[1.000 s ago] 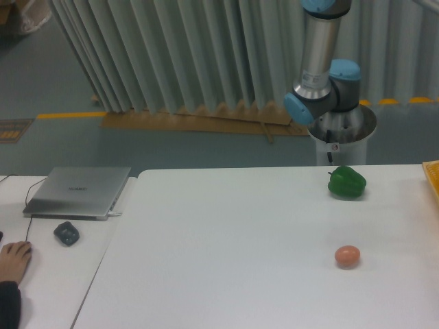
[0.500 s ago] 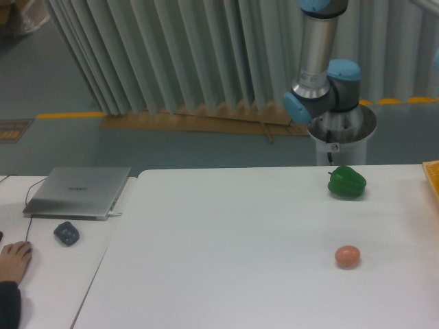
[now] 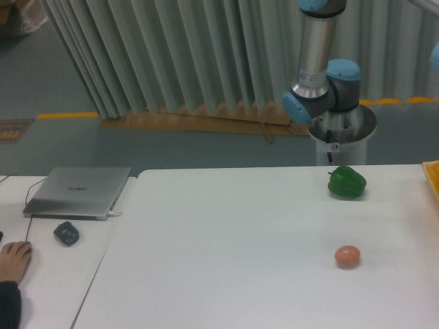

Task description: Place the bread in the basket

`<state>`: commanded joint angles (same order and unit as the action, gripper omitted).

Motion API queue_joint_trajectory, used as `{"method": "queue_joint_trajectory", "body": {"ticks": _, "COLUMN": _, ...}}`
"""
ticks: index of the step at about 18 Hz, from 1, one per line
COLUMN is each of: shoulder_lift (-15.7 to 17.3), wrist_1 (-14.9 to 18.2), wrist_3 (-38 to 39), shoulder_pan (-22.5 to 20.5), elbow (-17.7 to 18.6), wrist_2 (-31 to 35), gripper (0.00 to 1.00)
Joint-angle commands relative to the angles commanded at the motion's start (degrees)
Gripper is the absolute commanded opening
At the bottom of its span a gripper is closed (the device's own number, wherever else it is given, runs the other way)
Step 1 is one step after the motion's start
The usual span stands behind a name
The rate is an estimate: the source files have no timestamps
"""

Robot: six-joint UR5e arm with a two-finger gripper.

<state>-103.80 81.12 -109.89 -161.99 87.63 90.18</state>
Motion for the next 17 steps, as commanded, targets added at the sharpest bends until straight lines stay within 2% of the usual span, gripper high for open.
{"method": "queue_joint_trajectory", "body": {"ticks": 3, "shoulder_lift": -1.40, "wrist_1": -0.79, "wrist_3": 8.70, "shoulder_pan": 4.12, "elbow": 0.17, "wrist_2": -0.09, "gripper": 1.00}}
{"method": "queue_joint_trajectory", "body": {"ticks": 6, "shoulder_lift": -1.93, "wrist_1": -3.95, "wrist_3": 9.95, "shoulder_pan": 7.82, "elbow": 1.40, "wrist_2": 0.26, "gripper": 1.00}}
{"method": "queue_joint_trajectory", "body": {"ticks": 9, "shoulder_lift": -1.58, "wrist_1": -4.22, "wrist_3": 14.07, "shoulder_pan": 10.36, "elbow": 1.41, "wrist_2": 0.26, "gripper": 1.00}}
{"method": "queue_joint_trajectory", "body": {"ticks": 17, "shoulder_lift": -1.49, "wrist_1": -4.22, "wrist_3": 14.17, "shoulder_pan": 11.08, "elbow": 1.58, "wrist_2": 0.43, "gripper": 1.00}}
